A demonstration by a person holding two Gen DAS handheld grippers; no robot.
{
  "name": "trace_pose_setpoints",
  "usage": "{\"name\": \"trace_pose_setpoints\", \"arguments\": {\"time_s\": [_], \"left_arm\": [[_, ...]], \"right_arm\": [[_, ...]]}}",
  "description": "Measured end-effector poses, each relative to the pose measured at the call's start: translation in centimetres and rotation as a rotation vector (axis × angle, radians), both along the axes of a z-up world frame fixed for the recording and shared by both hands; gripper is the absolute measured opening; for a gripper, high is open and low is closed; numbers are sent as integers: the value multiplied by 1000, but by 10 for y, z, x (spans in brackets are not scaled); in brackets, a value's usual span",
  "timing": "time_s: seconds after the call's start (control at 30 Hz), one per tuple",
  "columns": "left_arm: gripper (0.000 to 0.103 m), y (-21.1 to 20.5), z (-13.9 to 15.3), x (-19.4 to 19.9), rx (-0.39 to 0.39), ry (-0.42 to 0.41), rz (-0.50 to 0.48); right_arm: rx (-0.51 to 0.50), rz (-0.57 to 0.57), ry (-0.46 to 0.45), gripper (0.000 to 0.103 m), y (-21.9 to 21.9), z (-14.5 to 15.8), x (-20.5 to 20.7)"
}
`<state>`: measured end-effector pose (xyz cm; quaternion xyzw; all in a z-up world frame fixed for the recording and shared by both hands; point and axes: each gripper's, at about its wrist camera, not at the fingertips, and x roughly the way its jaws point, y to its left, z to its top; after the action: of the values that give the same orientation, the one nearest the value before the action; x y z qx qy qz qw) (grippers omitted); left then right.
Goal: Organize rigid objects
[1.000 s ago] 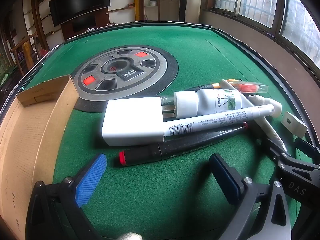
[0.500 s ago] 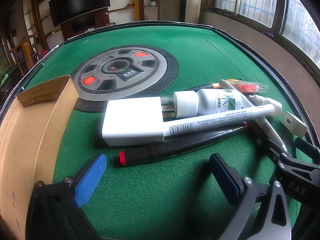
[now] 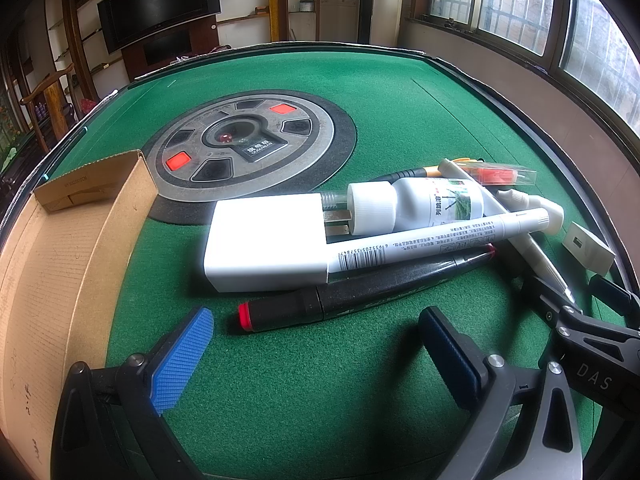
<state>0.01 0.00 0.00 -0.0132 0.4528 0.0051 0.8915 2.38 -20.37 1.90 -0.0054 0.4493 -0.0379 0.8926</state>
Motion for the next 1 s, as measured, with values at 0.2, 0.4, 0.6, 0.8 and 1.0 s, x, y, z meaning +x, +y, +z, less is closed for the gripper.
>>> {"name": "trace_pose_setpoints", "arguments": {"time_s": [0.2, 0.4, 0.6, 0.8, 1.0], "left_arm": [[102, 0, 0, 0, 0, 0, 0], [102, -5, 1, -2, 7, 19, 1], [102, -1, 1, -16, 0, 55, -95], [102, 0, 0, -18, 2, 38, -88], [102, 0, 0, -16, 9, 40, -94]], "right_arm": [[0, 0, 0, 103, 0, 0, 0], [0, 0, 0, 103, 0, 0, 0], [0, 0, 0, 103, 0, 0, 0], [6, 27, 8, 103, -2, 0, -1], [5, 76, 89, 103, -6, 3, -1]]}}
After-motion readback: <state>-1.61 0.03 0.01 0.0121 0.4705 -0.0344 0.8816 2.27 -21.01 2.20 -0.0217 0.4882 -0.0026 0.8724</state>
